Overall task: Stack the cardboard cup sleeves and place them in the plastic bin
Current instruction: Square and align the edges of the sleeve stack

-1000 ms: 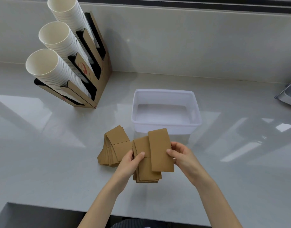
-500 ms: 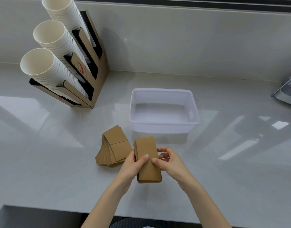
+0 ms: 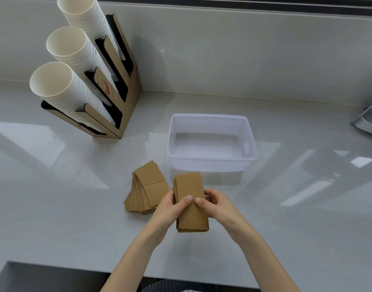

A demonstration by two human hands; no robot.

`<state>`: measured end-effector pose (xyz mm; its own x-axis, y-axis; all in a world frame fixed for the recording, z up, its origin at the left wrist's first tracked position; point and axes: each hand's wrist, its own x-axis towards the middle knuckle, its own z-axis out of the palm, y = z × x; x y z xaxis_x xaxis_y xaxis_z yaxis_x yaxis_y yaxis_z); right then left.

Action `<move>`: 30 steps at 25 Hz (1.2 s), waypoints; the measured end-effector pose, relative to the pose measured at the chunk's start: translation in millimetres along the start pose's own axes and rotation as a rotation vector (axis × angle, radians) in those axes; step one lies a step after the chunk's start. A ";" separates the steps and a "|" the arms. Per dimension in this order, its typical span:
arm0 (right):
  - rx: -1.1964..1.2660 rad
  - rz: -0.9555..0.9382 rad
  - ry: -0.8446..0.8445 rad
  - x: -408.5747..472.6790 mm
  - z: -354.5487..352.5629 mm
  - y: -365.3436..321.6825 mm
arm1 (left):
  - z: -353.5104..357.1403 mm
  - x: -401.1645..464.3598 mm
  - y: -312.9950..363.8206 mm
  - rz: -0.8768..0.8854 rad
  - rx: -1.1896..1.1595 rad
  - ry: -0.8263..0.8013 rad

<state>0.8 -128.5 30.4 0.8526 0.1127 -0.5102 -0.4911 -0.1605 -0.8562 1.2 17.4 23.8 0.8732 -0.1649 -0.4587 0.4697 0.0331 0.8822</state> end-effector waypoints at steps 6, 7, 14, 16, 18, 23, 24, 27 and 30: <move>0.182 0.003 -0.023 10.8 3.4 -13.4 | -21.3 3.1 14.5 0.069 0.024 0.027; 0.184 -0.002 -0.026 12.4 4.9 -15.7 | -25.7 3.3 16.6 0.069 0.030 0.043; 0.084 -0.023 -0.043 29.9 25.8 -33.7 | -53.6 5.3 23.4 0.081 0.049 0.150; 0.024 -0.028 -0.040 36.7 33.0 -39.7 | -61.4 7.4 24.2 0.093 0.032 0.184; -0.048 -0.032 -0.035 43.1 41.5 -45.2 | -69.4 9.8 24.3 0.099 0.027 0.214; -0.231 -0.015 -0.009 60.6 64.4 -52.9 | -83.0 14.7 23.3 0.073 0.044 0.308; -0.275 -0.021 0.006 63.6 68.3 -54.1 | -83.8 15.7 23.9 0.071 0.046 0.331; -0.379 -0.040 0.037 72.1 80.0 -55.5 | -87.6 19.7 22.6 0.051 0.061 0.389; -0.473 -0.054 0.067 76.9 87.1 -51.1 | -89.3 22.8 17.0 0.015 0.106 0.441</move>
<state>75.9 -26.2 27.8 0.8919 0.0716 -0.4466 -0.3246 -0.5863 -0.7422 40.7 102.2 18.8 0.8625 0.2713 -0.4271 0.4608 -0.0724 0.8846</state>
